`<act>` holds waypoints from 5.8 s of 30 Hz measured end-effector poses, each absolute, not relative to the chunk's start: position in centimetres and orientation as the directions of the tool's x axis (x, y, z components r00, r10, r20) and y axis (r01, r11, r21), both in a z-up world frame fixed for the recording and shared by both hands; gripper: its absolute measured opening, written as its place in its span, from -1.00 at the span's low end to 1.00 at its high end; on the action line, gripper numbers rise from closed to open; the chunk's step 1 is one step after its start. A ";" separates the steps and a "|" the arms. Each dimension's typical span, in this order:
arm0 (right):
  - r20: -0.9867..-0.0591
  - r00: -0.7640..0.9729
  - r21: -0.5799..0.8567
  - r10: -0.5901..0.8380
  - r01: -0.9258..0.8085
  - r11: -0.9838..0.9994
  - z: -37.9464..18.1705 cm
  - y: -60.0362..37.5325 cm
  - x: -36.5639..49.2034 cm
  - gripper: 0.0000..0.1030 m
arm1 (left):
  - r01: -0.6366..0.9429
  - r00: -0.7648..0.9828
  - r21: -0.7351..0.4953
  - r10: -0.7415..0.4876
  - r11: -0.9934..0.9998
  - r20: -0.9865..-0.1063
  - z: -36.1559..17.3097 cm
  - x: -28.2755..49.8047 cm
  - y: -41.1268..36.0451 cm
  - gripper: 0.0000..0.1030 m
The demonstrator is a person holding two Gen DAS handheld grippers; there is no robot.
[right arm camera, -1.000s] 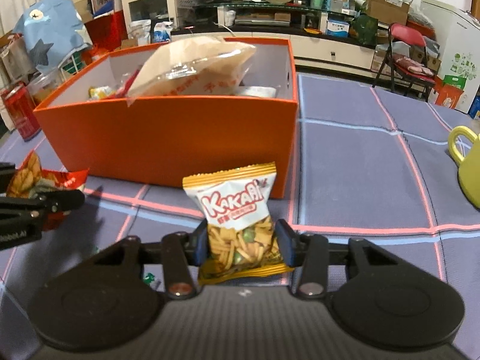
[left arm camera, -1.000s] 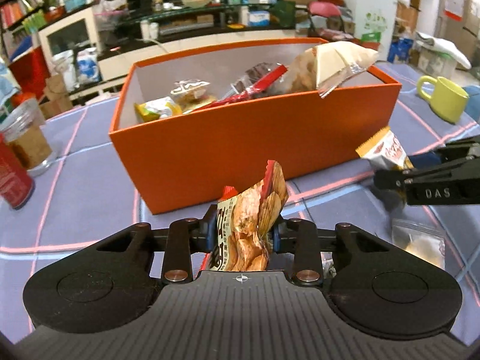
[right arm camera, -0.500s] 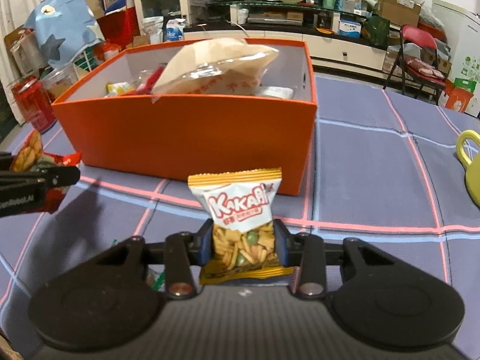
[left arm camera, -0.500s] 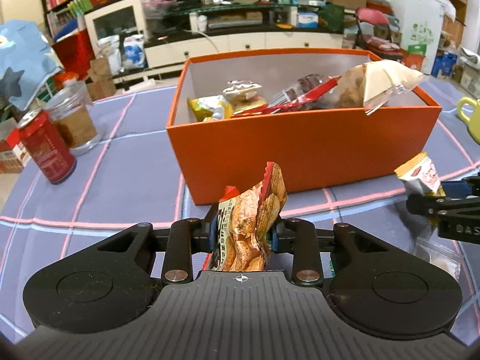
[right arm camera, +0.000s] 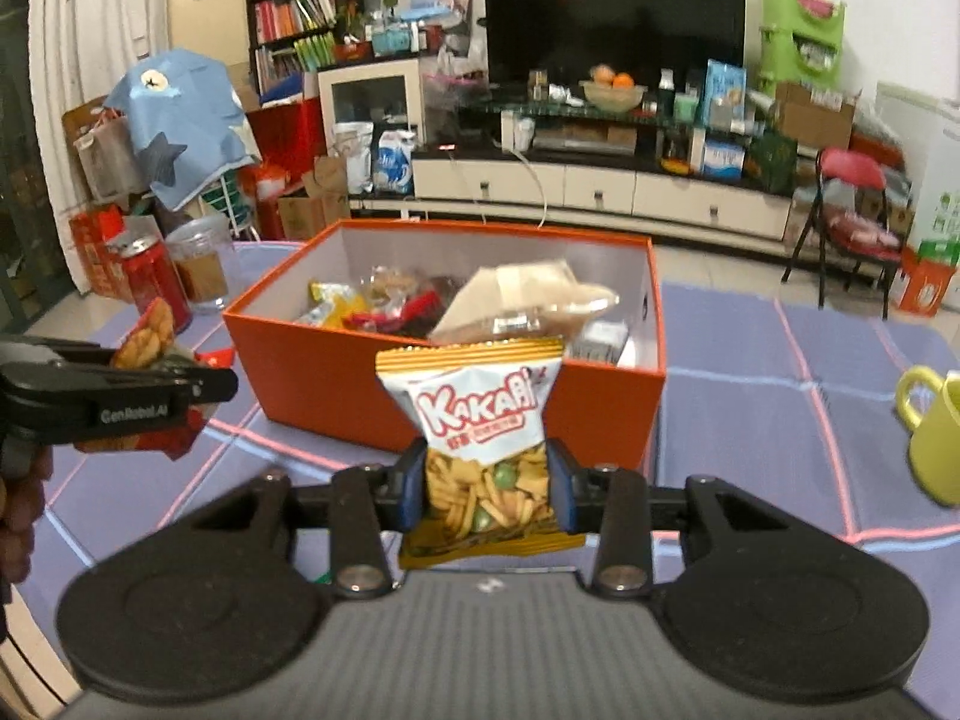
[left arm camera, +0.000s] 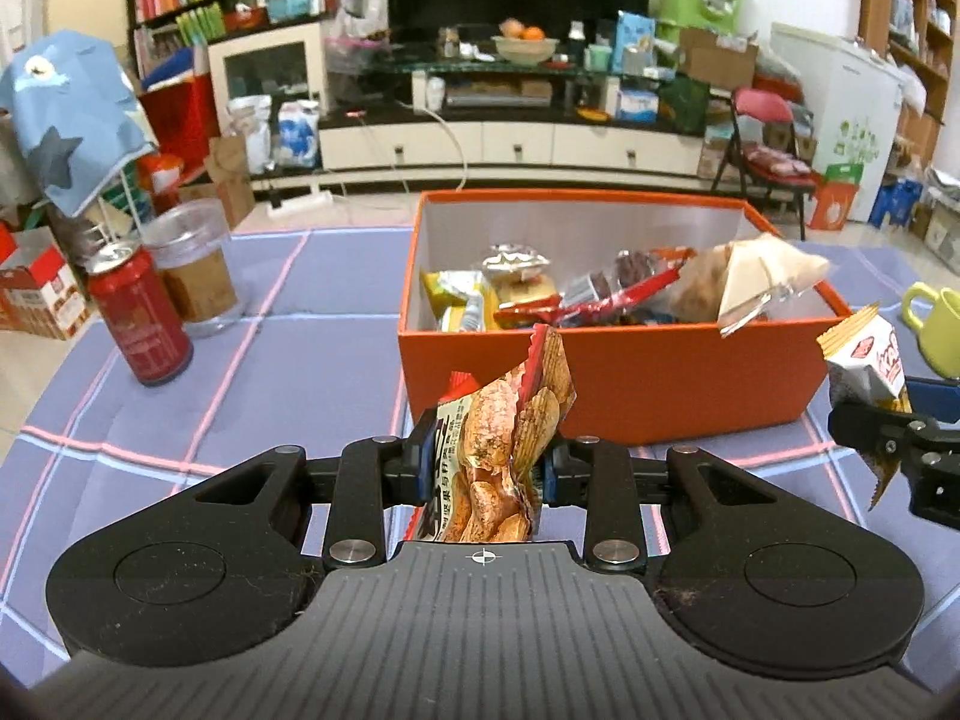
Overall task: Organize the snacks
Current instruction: 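Carry both packets over the orange box and open both grippers, then grasp the green cow-print cookie packet with the left gripper while the right grasps the bread packet, then carry both packets over the orange box and open both grippers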
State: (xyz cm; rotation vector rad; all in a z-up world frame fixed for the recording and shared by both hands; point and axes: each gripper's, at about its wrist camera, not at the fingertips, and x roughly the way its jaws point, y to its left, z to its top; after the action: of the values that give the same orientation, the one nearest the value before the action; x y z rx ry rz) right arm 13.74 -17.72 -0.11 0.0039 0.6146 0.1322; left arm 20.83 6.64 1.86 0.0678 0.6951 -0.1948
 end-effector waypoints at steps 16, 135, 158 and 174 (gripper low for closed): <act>-0.545 0.823 0.034 0.159 -0.168 0.985 1.3 -16.0 12.7 -0.23 | 0.167 0.783 0.013 -0.125 0.986 -0.609 3.9 20.2 6.3 -0.91; -0.718 0.696 0.112 0.009 0.102 0.988 -9.1 -21.1 7.9 0.63 | 0.645 0.572 0.119 -0.373 0.755 -0.731 -7.0 16.9 1.0 0.19; -0.639 0.769 0.113 -0.004 0.099 0.989 -5.8 -20.4 6.5 0.11 | 0.346 0.660 0.044 -0.210 0.937 -0.721 -3.9 18.4 2.7 -0.39; -0.608 0.794 0.082 0.009 0.051 0.995 -5.1 -18.8 6.3 0.11 | 0.293 0.667 0.027 -0.184 0.956 -0.722 -3.3 18.7 3.9 -0.39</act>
State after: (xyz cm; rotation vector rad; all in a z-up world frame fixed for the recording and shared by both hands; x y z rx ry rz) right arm 6.29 -18.81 -5.11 0.0953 0.6537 -0.0222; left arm 18.67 3.92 -3.32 0.1455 0.7970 -0.2706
